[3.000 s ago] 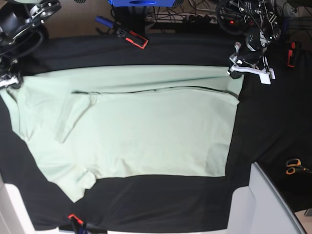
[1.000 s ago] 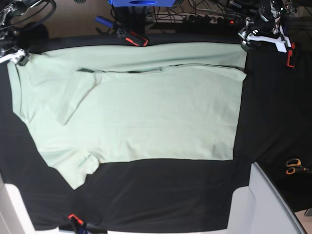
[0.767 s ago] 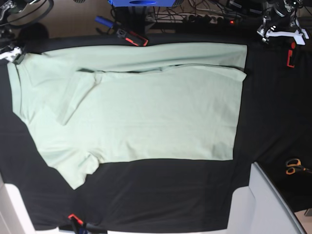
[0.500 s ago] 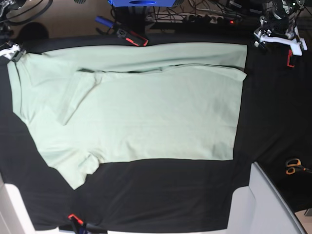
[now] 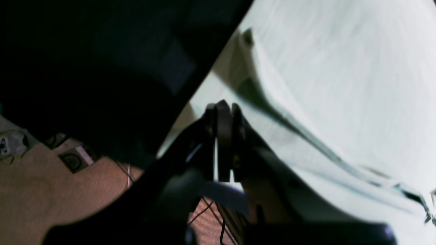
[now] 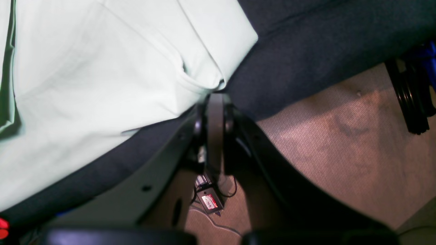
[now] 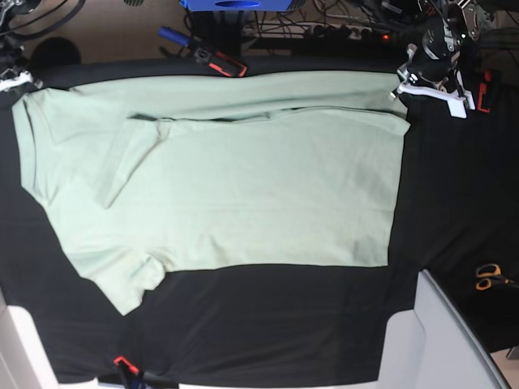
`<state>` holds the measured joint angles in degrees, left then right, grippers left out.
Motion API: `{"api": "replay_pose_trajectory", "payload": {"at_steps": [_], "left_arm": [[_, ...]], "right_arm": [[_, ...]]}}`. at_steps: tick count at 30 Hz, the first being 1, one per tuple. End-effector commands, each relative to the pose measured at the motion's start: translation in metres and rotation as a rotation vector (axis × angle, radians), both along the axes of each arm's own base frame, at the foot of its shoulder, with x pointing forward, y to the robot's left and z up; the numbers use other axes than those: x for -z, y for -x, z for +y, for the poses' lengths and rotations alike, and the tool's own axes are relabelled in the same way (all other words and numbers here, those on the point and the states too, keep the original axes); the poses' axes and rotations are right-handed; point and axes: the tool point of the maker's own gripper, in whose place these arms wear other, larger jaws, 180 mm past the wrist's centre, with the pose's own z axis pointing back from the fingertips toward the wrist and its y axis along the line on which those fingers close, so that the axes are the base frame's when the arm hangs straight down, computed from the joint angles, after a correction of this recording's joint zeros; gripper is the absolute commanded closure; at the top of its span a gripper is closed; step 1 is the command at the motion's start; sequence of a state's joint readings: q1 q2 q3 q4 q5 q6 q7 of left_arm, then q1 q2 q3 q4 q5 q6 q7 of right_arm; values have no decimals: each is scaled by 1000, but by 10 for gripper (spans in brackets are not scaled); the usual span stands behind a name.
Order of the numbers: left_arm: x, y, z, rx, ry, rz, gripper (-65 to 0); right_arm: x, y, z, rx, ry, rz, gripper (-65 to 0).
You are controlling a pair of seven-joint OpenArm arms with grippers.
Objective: Fold the T-shirt properly
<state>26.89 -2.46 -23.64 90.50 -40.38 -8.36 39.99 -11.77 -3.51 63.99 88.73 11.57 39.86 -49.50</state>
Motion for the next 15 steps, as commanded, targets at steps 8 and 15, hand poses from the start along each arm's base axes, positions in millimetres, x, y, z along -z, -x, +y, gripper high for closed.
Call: {"api": "replay_pose_trajectory", "payload": {"at_steps": [8,15], "left_arm": [[18,-20,-24,40,64,1,0],[16,-36,-37,63,82,-24,0]], "right_arm": [[-11,-5,-10,0,35,-33,-1],[-12,-7,-10,-4,37,-36,-1]]}}
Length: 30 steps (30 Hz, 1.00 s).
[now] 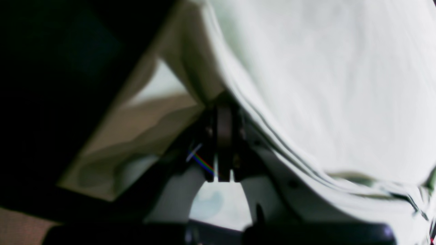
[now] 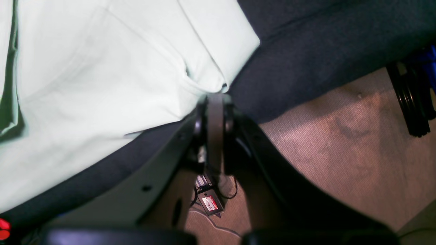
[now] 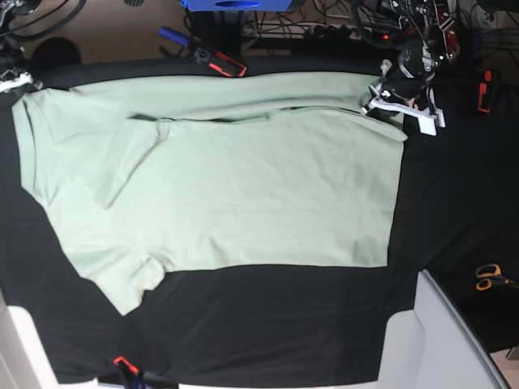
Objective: Fold the T-shirt properly
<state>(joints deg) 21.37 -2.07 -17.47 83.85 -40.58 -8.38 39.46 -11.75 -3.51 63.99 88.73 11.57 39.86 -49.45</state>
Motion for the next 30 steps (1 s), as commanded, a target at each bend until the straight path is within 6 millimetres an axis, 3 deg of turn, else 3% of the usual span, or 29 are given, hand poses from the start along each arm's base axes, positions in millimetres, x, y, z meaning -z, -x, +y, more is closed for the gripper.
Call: {"api": "replay_pose_trajectory", "payload": {"at_steps": [1,13,21,30], "left_arm": [[-9,-12,5,1,-11,-36,0],[-13,-20,5,-5,-7,-56,0],[-25,-49,1,-15,5,-117,0],[-18,-56,4,-25,12,-108,0]], "right_arm": [[-12,-7,-10,-4,36,-36,-1],[-15,-14,-16,-8,48,-44,-1],[-15,-15,-16,-10,49,-45,-1],[-16,-15,-16,-12,50,-44,-1]]}}
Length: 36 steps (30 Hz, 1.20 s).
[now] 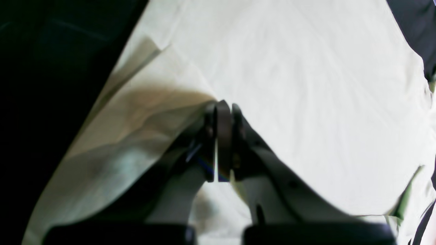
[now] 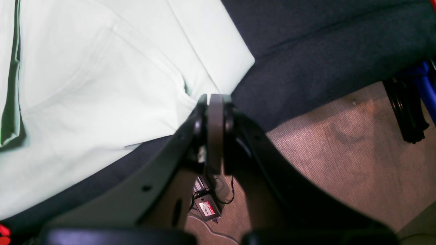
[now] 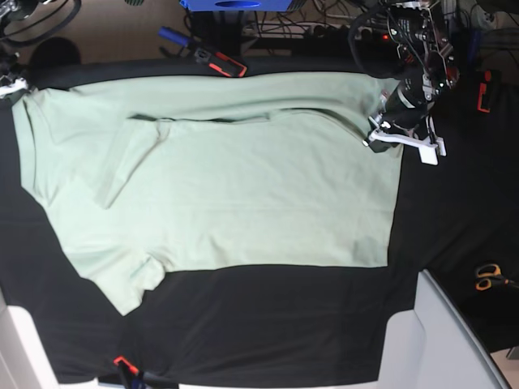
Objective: Fold the T-shirt properly
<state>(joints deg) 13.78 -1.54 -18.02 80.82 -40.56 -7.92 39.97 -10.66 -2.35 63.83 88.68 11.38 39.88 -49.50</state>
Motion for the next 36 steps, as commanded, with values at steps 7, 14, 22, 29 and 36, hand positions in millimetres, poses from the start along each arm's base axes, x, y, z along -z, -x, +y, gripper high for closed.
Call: {"api": "replay_pose_trajectory", "payload": {"at_steps": [7,14,22,29,36], "left_arm": [[0,1,25,-28,-41,-10,0],[-11,11,56,-102,-88,-34,0],[-37,29,53,-58,-147,-68,0],[-23,30,8,33,-87,-44,0],[1,45,7,25,-62,27,0]], "right_arm": [[-10,-21,2,-86,33,-26,-1],[-1,-28,33,-220,12,11,-1],[-5,-46,109,-516,2,20,-1],[25,-42,157,-551,-138,48,-1],[34,-42,183,-612,-185,59,-1]]}}
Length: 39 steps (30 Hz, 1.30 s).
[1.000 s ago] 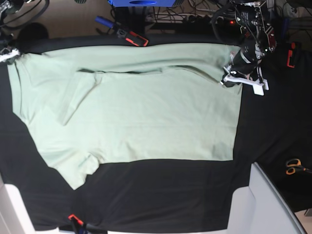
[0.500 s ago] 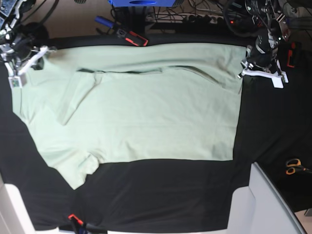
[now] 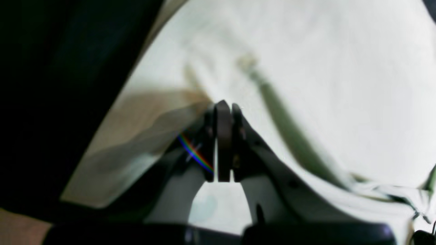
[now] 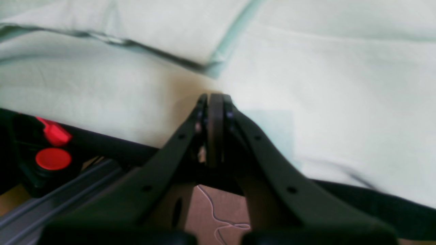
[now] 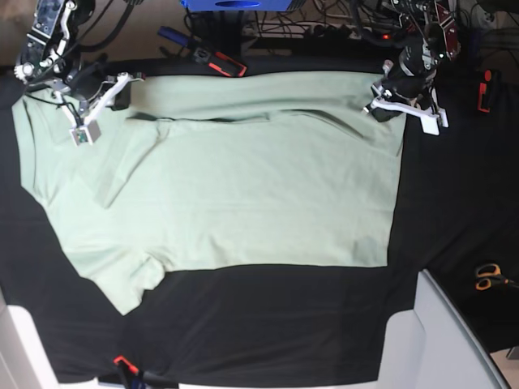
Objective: Fold the T-shirt properly
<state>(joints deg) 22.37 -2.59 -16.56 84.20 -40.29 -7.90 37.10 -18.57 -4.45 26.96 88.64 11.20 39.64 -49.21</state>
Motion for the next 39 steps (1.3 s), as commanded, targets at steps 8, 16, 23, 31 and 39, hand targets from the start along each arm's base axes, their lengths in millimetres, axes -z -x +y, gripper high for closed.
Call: {"api": "replay_pose_trajectory", "payload": {"at_steps": [8,16,23,31,39], "left_arm": [[14,12,10,37,-153,25,0],[12,12,10,38,-155,20,0],[12,12,10,35,-155,17,0],[-12,6,43,-66,-206,-38,0],[-13,1,52,-87,-217,-46,0]], "right_arm": [[-10,-21,5,-19,-9,-62,-1],[5,-22,13,-10,-54,-21,-1],[1,-36,14,-13,-57,-45,-1],[-4,-50,14,-16,-56,-68,-1],[-7,-58,32,-75,-69,-82,-1]]}}
